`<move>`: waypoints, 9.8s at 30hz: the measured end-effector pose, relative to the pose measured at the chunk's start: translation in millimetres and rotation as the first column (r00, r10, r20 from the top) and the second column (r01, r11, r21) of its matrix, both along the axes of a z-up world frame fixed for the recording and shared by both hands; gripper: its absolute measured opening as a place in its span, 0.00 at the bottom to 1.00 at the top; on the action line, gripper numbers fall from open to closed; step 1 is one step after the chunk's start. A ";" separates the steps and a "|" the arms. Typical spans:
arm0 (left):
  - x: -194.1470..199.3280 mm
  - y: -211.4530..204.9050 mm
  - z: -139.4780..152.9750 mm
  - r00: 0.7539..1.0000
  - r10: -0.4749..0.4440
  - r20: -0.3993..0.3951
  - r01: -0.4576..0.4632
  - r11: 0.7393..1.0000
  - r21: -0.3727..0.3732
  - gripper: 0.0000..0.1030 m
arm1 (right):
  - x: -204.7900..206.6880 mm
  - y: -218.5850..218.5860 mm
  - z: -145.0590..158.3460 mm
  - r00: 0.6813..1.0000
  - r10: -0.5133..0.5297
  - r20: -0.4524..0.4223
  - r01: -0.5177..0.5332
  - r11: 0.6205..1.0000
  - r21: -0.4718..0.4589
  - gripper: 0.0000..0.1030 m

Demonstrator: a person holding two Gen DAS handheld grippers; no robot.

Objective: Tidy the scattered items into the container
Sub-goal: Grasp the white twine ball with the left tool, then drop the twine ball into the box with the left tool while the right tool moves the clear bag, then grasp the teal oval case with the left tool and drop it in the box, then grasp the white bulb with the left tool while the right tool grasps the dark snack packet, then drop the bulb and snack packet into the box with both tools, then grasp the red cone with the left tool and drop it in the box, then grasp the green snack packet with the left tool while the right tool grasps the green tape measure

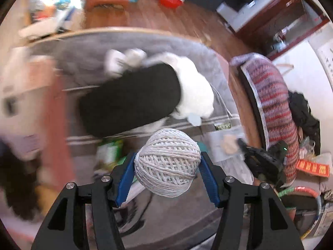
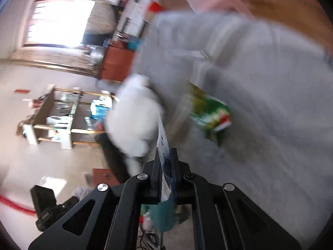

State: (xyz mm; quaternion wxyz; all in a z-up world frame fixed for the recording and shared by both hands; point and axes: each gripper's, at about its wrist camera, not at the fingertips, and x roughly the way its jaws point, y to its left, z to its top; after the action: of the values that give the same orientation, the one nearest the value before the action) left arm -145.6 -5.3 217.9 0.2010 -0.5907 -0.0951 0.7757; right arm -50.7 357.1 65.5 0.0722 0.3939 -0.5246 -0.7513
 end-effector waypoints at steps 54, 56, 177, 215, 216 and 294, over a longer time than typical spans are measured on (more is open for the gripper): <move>46.7 134.6 -189.9 0.868 -0.482 0.121 0.491 0.796 -0.355 0.69 | -55.8 -104.2 -63.0 0.948 0.300 0.110 -0.285 0.949 -0.134 0.42; 48.9 131.4 -183.2 0.865 -0.488 0.120 0.496 0.793 -0.353 0.68 | -57.3 -109.2 -62.2 0.945 0.307 0.113 -0.295 0.949 -0.106 0.41; 72.7 -227.3 49.3 0.980 -0.027 -0.197 -0.077 0.861 -0.503 0.27 | 27.8 -281.3 142.8 0.749 0.647 -0.144 -0.580 0.744 0.331 0.40; 48.6 31.8 -144.3 0.859 -0.473 0.197 0.503 0.705 -0.499 0.80 | -65.5 -244.2 -29.5 0.755 0.616 0.223 -0.604 0.523 0.601 0.25; 44.5 32.1 -149.1 0.863 -0.458 0.211 0.499 0.711 -0.496 0.79 | -67.0 -233.9 -22.8 0.774 0.602 0.194 -0.586 0.566 0.580 0.25; -44.7 12.9 -151.3 0.972 -0.049 0.230 0.156 0.867 -0.473 0.89 | -32.2 -296.7 -24.1 0.756 0.623 0.201 -0.561 0.456 0.691 0.77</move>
State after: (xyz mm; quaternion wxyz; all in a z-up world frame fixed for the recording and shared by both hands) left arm -190.3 7.6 66.5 0.0754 -0.7050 0.1145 0.6958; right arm -82.9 60.4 41.3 0.1904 0.5157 -0.0154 -0.8352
